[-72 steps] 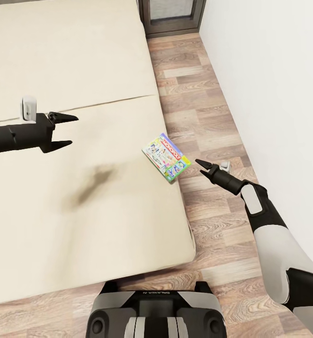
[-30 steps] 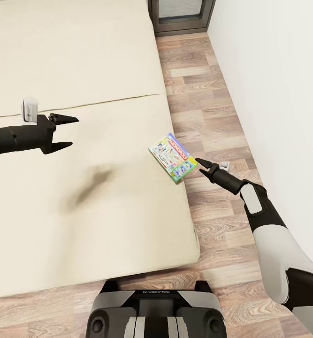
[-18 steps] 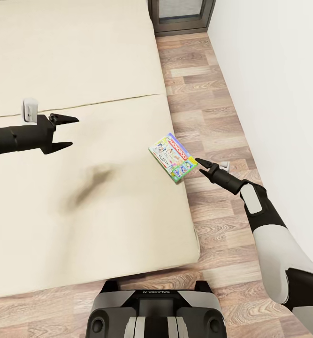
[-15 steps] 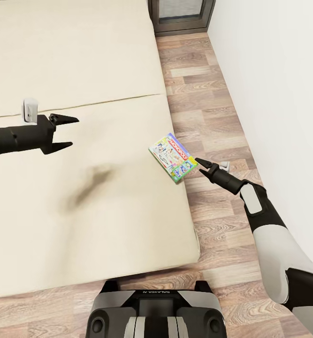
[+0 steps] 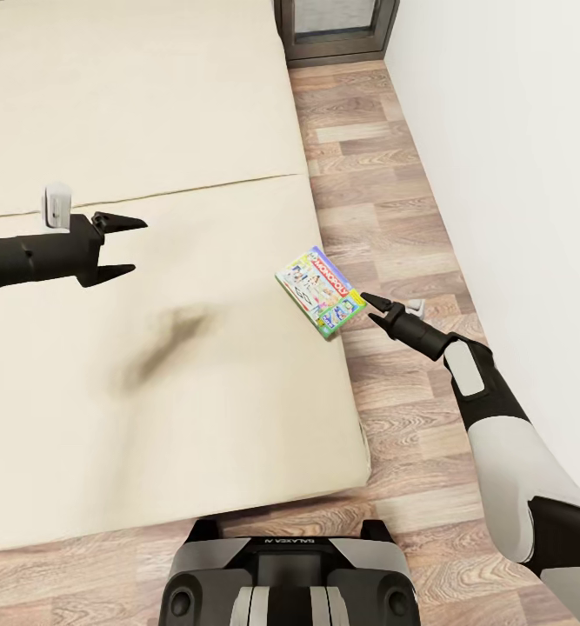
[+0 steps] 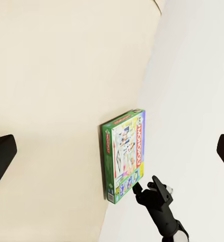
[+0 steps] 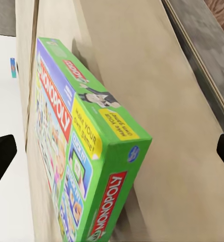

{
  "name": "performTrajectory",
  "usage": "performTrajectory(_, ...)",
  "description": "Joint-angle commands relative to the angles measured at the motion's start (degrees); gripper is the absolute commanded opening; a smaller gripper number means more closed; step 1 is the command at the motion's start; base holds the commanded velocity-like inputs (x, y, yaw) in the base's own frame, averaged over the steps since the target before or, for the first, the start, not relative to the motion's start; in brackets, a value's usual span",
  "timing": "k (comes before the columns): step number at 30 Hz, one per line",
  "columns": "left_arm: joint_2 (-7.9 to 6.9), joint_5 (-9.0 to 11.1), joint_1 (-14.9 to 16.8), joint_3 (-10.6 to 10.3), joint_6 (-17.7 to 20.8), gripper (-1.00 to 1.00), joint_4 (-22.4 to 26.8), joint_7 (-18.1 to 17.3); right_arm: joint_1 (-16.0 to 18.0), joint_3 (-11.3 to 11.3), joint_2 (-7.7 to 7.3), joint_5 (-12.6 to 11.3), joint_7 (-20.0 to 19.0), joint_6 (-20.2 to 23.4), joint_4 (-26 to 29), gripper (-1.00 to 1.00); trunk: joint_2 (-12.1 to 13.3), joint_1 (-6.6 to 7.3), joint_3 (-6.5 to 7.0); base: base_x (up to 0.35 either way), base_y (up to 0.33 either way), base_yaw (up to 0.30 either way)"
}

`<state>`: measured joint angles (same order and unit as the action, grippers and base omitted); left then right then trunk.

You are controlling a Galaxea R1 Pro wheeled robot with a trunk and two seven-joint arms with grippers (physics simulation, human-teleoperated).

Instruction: Put all the toys in the child's room - the three board games (two on the bed and one on the table), the two jigsaw puzzles on the table, and the tennis ball on the table - inside the toy box on the table in the child's room.

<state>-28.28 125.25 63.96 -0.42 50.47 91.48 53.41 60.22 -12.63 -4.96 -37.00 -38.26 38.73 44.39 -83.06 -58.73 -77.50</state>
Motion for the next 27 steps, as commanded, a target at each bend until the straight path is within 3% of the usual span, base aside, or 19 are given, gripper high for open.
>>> performTrajectory(1, -0.03, 0.52, 0.04, -0.09, -0.02, 1.0, 0.02, 0.56, 0.02, -0.12, 0.02, -0.18, -0.06, 0.38, -0.01, 1.0, -0.02, 0.0, -0.02, 0.0, 0.0, 0.0)
performTrajectory(27, -0.03, 0.52, 0.09, -0.37, -0.02, 1.0, -0.16, 0.48, 0.03, -0.13, 0.12, -0.18, -0.06, 0.38, -0.01, 1.0, -0.02, 0.0, -0.02, 0.0, 0.0, 0.064)
